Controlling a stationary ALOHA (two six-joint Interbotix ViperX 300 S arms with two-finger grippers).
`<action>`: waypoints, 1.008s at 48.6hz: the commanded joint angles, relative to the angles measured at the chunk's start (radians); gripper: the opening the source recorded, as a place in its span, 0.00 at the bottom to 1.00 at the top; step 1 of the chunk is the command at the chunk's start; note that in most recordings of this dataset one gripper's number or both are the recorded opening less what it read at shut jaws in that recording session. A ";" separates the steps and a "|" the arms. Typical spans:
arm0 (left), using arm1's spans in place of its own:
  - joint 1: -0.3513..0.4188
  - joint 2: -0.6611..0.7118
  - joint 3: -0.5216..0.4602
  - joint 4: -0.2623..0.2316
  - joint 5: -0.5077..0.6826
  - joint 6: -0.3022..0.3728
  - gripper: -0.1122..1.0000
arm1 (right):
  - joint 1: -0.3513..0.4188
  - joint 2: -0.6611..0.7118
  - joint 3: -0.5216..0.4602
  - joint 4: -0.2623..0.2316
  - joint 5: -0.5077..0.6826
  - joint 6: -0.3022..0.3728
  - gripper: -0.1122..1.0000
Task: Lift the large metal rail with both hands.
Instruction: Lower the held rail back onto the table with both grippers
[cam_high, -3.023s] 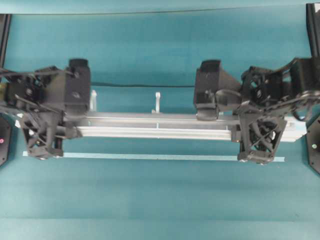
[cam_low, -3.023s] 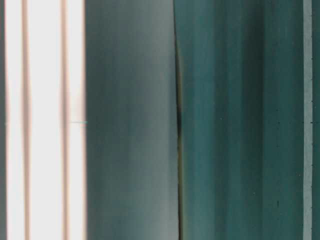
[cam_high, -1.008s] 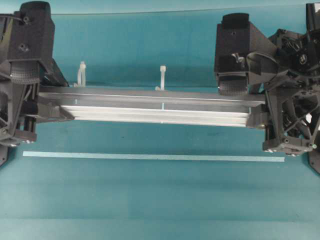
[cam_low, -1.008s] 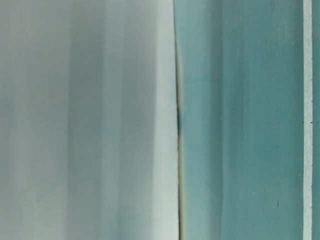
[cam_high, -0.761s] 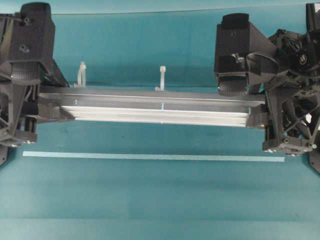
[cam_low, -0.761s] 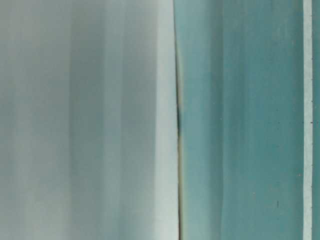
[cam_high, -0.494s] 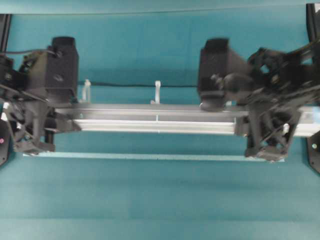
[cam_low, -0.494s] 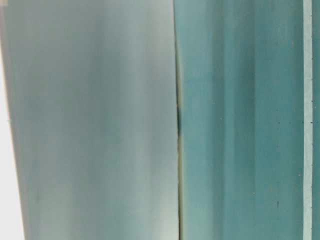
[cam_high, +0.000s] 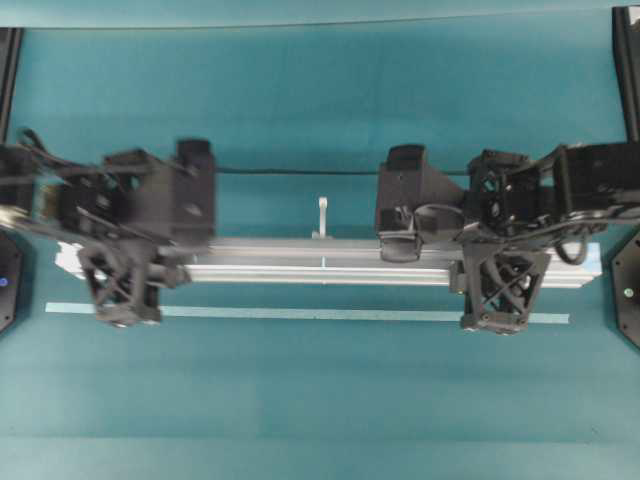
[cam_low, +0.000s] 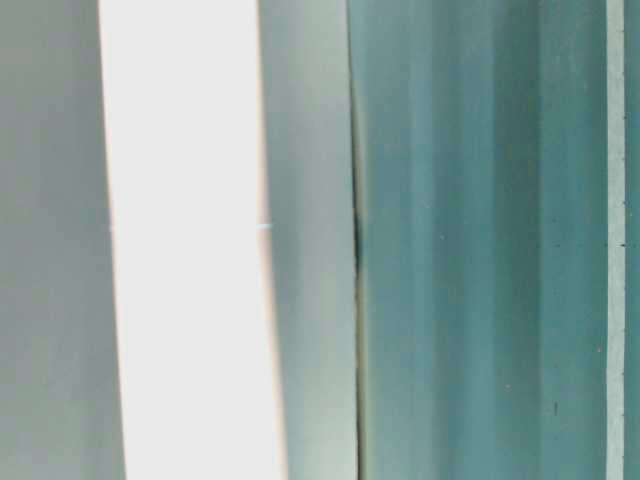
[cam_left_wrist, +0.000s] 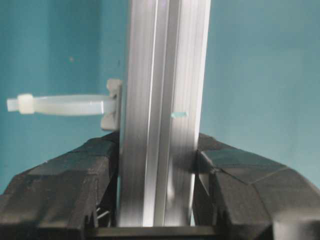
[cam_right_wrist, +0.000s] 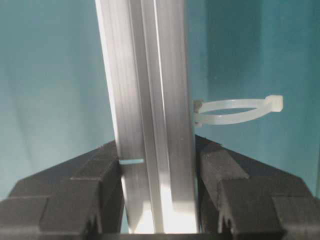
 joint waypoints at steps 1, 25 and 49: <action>0.005 0.020 0.009 0.005 -0.058 -0.011 0.43 | 0.002 0.003 0.021 -0.002 -0.089 -0.008 0.45; 0.012 0.120 0.121 0.005 -0.158 -0.012 0.43 | 0.002 0.066 0.184 -0.034 -0.314 -0.008 0.45; 0.011 0.206 0.173 0.005 -0.299 -0.012 0.43 | 0.006 0.149 0.290 -0.037 -0.505 -0.008 0.45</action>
